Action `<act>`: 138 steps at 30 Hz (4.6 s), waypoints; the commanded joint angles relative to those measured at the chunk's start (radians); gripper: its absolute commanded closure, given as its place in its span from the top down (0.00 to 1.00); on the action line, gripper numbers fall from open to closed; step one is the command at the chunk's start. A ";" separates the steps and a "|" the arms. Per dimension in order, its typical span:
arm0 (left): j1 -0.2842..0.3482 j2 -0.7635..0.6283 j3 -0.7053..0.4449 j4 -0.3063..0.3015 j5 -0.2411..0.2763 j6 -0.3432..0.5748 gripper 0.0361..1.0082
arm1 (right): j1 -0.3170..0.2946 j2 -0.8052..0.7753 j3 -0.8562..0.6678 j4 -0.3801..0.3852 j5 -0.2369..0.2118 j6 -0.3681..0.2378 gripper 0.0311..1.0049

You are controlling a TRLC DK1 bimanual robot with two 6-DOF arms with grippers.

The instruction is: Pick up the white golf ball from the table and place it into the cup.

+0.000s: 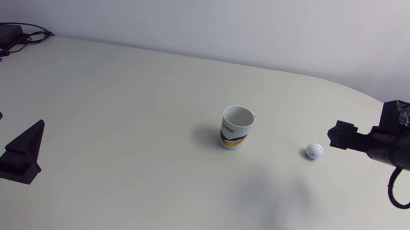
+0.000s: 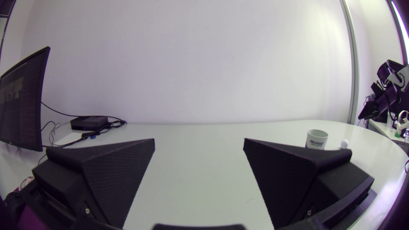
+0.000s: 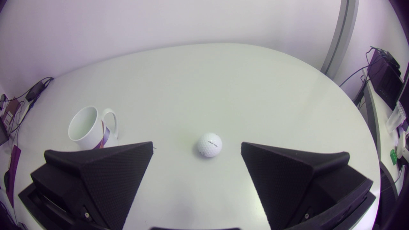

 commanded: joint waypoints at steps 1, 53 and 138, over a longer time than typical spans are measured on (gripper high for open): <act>0.007 -0.016 -0.022 0.002 -0.003 0.002 0.98 | -0.007 0.033 0.028 0.000 -0.007 0.029 0.96; 0.007 -0.016 -0.022 0.002 -0.003 0.002 0.98 | -0.056 0.502 0.487 -0.391 -0.024 -0.161 0.96; 0.007 -0.016 -0.022 0.002 -0.003 0.002 0.98 | 0.029 0.668 0.502 -0.259 0.094 -0.150 0.36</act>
